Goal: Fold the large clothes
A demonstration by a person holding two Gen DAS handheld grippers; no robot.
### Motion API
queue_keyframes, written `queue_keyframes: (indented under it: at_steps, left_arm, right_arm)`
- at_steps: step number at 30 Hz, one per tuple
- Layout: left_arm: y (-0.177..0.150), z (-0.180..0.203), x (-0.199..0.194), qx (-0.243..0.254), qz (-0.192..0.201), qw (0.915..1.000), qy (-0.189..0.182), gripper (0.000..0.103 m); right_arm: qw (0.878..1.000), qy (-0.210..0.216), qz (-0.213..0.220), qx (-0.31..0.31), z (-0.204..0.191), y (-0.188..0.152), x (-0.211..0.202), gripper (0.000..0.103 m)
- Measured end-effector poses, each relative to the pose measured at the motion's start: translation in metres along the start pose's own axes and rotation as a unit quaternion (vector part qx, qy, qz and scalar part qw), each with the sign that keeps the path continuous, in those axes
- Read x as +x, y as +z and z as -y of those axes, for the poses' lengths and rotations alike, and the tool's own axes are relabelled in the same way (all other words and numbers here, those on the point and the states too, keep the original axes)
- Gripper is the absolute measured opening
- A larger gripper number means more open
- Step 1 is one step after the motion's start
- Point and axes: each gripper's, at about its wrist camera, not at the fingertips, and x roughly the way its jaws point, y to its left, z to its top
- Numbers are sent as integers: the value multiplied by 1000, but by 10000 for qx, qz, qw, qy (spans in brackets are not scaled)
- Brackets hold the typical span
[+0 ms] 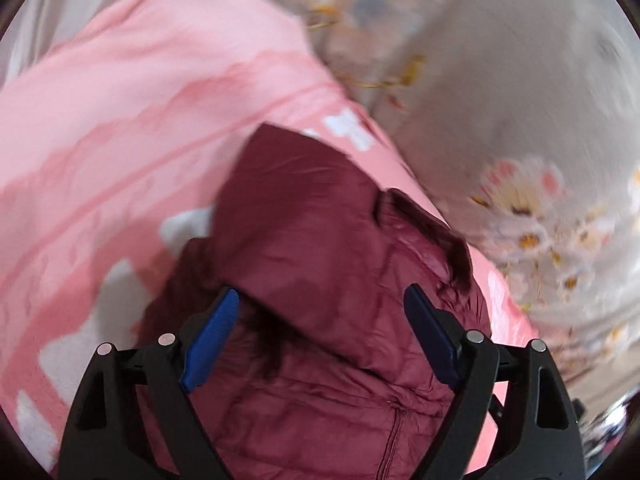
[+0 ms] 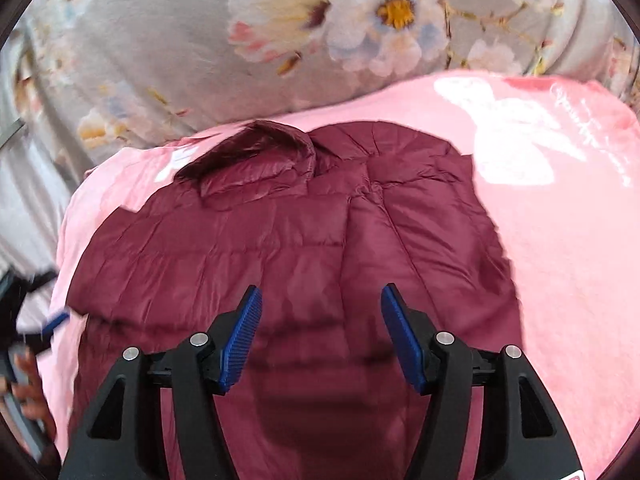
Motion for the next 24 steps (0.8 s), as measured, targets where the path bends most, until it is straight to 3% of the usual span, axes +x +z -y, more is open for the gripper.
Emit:
queue_keyframes:
  at_steps: [4, 5, 6, 8, 12, 15, 20, 24]
  left_arm:
    - [-3, -33, 6, -750, -250, 9962, -355, 82]
    - [-4, -39, 9, -926, -319, 9940, -483, 82]
    - [-6, -41, 11, -998, -359, 9930, -528, 82]
    - [-6, -50, 19, -1147, -481, 9909, -511, 80]
    - [5, -51, 32, -1183, -352, 9921, -232, 77]
    - [11, -50, 42, -1073, -251, 9939, 97, 71]
    - [6, -37, 61, -328, -195, 9949, 938, 56]
    - [-1, -27, 66, 336, -64, 9851, 1685, 31]
  right_arm:
    - [9989, 32, -340, 312, 4, 8, 35, 61]
    - [9983, 100, -445, 375, 5, 7, 43, 53]
    - [9977, 170, -535, 370, 4, 6, 49, 29]
    - [9975, 259, -597, 279, 0, 8, 53, 6]
    - [9996, 264, 126, 58, -4, 32, 10, 3]
    - [9983, -41, 571, -100, 6, 51, -27, 3]
    - [9974, -641, -138, -307, 29, 37, 8, 3]
    - [9959, -654, -485, -383, 31, 12, 37, 3]
